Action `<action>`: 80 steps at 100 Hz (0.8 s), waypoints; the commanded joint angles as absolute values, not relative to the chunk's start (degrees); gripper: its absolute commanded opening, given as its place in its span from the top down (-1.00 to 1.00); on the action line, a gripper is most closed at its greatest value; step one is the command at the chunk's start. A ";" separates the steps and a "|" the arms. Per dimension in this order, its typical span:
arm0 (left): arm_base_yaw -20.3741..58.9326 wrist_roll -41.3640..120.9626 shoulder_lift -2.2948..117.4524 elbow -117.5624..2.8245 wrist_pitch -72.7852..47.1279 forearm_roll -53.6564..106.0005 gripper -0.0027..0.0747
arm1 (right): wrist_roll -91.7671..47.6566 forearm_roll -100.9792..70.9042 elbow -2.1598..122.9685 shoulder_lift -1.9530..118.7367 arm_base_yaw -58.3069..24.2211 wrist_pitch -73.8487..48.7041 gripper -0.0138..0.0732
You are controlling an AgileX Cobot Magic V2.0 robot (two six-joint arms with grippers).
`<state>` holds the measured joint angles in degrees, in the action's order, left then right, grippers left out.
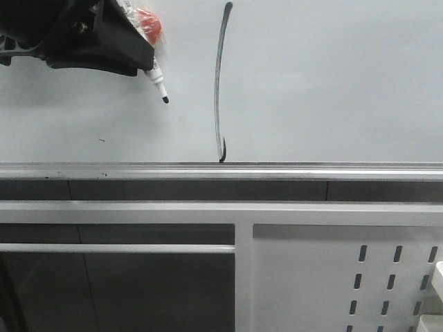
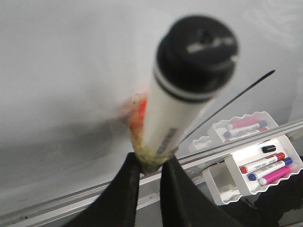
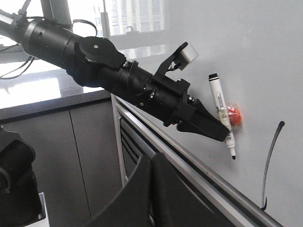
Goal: Write number 1 on whiteboard
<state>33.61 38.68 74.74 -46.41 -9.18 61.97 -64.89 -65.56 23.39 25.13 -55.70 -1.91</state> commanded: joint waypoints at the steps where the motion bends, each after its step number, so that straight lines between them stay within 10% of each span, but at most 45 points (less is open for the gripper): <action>1: 32.98 38.27 73.59 -48.65 -5.01 62.55 0.77 | -65.21 -65.72 24.74 25.21 -55.34 -0.32 0.82; 19: 32.98 38.27 73.59 -48.65 -4.79 62.55 0.27 | -65.21 -65.72 24.74 25.21 -55.34 -0.43 0.82; 51: 32.98 38.37 73.59 -48.65 -4.28 62.00 0.17 | -65.21 -65.72 24.74 25.21 -55.34 -0.85 0.82; 80: 32.98 38.37 70.65 -48.65 -9.83 54.92 -0.38 | -65.21 -65.72 24.74 25.21 -55.34 0.00 0.82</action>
